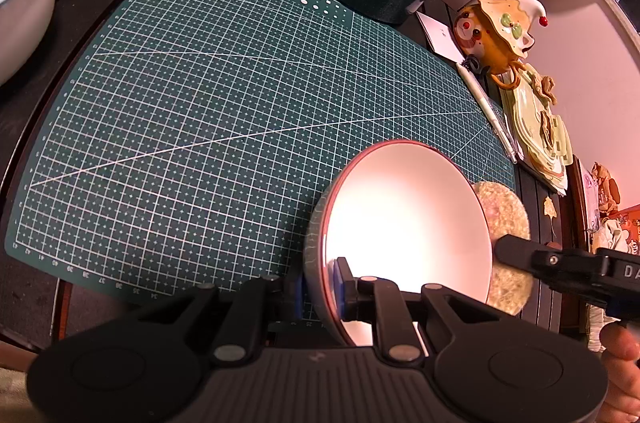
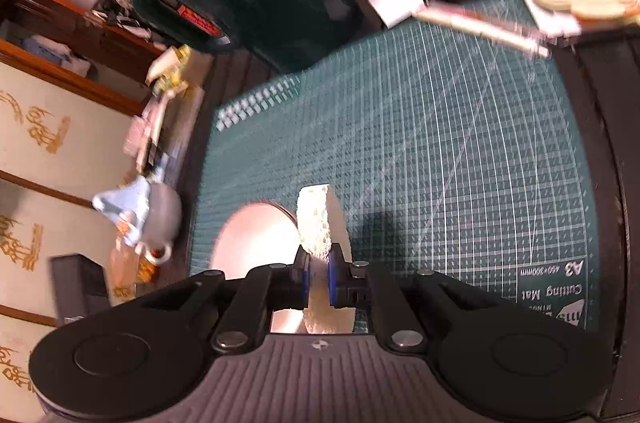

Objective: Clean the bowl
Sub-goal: 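Rub the sponge along the bowl's outer wall near the rim with the right tool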

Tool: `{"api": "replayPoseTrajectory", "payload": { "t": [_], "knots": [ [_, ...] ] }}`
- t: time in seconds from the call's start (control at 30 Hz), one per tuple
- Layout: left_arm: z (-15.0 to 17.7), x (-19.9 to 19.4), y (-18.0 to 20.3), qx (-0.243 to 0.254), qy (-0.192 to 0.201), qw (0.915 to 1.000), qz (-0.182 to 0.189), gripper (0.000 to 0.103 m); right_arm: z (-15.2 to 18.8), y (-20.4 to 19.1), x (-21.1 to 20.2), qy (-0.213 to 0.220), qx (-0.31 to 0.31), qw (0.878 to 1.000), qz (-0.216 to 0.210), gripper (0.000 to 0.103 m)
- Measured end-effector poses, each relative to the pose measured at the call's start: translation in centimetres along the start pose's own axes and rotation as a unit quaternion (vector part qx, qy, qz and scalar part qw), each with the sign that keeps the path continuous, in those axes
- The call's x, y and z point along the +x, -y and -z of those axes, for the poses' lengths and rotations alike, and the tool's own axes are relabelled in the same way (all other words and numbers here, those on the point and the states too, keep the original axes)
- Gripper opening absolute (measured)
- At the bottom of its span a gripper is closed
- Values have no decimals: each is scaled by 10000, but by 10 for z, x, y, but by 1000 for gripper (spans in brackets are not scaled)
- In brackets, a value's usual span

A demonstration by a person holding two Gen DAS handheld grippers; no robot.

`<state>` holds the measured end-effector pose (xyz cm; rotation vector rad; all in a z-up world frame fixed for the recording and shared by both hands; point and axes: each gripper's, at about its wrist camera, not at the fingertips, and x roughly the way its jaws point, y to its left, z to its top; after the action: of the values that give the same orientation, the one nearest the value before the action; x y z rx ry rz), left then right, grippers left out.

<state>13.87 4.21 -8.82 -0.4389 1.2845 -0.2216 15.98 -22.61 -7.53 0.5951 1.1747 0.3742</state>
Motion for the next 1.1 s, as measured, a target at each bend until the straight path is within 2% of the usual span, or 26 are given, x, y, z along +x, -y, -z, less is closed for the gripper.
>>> {"api": "replayPoseTrajectory", "payload": {
  "t": [0.17, 0.27, 0.5, 0.67, 0.73, 0.9, 0.97, 1.1],
  "knots": [
    [2, 0, 1, -10, -7, 10000, -1, 15, -1, -6, -26, 348, -90, 9991, -216, 8],
    [2, 0, -1, -1, -6, 10000, -4, 15, 0, -9, -29, 414, -131, 9988, -245, 8],
    [-2, 0, 0, 9, -8, 10000, -5, 15, 0, 3, 0, -6, 70, 10000, -46, 8],
    [-5, 2, 3, 13, -15, 10000, -4, 15, -1, -5, -25, 396, -21, 9989, -231, 8],
    [-5, 2, 4, 8, -9, 10000, -6, 15, -2, -8, -24, 427, -38, 9988, -233, 8],
    [-6, 2, 6, 9, -9, 10000, -12, 15, -2, 2, 3, -16, 149, 9999, -18, 8],
    [-4, 0, 8, 18, -5, 10000, -18, 15, -2, 4, 0, -27, 213, 9997, -80, 8],
    [-3, 0, 7, 27, -1, 10000, -16, 15, -4, -6, -23, 441, 139, 9987, -219, 8]
  ]
}}
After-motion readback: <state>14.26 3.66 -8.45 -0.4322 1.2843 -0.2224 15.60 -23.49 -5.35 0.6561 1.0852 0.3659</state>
